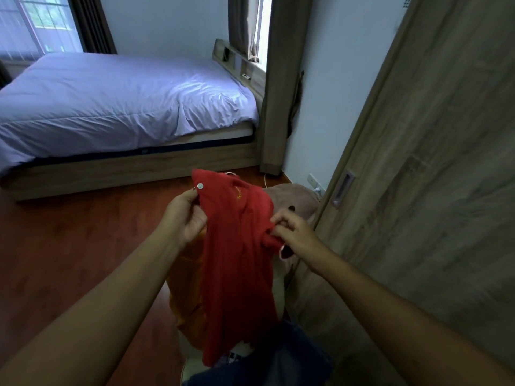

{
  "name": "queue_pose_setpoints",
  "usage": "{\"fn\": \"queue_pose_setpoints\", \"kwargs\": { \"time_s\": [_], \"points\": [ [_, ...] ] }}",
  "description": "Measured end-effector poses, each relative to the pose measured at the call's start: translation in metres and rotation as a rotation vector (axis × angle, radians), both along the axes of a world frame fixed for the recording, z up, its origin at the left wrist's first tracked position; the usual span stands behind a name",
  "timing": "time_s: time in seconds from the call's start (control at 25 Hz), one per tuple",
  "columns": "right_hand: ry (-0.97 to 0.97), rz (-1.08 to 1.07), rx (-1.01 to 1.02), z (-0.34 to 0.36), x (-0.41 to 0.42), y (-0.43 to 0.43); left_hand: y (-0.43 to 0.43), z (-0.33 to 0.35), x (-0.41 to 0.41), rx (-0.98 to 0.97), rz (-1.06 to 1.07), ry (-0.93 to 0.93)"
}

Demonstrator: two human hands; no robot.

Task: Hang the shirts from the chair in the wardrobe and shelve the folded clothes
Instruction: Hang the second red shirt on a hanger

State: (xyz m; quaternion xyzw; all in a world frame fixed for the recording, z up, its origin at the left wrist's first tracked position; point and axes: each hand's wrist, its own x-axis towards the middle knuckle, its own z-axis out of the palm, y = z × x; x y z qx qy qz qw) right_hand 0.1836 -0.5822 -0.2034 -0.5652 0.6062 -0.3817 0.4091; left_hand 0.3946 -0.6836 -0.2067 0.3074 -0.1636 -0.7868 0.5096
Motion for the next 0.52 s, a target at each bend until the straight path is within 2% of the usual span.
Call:
{"fn": "queue_pose_setpoints", "kwargs": {
  "time_s": [0.08,0.12,0.2,0.28,0.32,0.4,0.44,0.52],
  "points": [
    [0.019,0.142,0.163,0.004,-0.009,0.015,0.018,0.017,-0.011,-0.008,-0.085,0.075],
    [-0.008,0.073,0.188,0.004,-0.014,0.021,0.034,0.031,-0.020,-0.074,-0.175,0.059],
    [-0.303,-0.184,0.246,0.007,-0.032,0.027,0.074,0.067,-0.045,-0.367,-0.440,-0.126],
    [-0.710,-0.250,0.278,0.011,-0.050,0.038,0.118,0.092,-0.063,-0.681,-0.692,-0.299],
    [-0.802,-0.241,0.283,0.015,-0.057,0.051,0.132,0.100,-0.077,-0.697,-0.781,-0.364],
    [-0.882,-0.308,0.212,0.025,-0.071,0.079,0.148,0.103,-0.099,-0.685,-0.944,-0.383],
    [-0.922,-0.338,0.155,0.028,-0.079,0.092,0.153,0.100,-0.102,-0.722,-1.046,-0.397],
    [-0.985,-0.315,0.062,0.043,-0.095,0.129,0.179,0.098,-0.110,-0.869,-1.171,-0.543]
  ]
}}
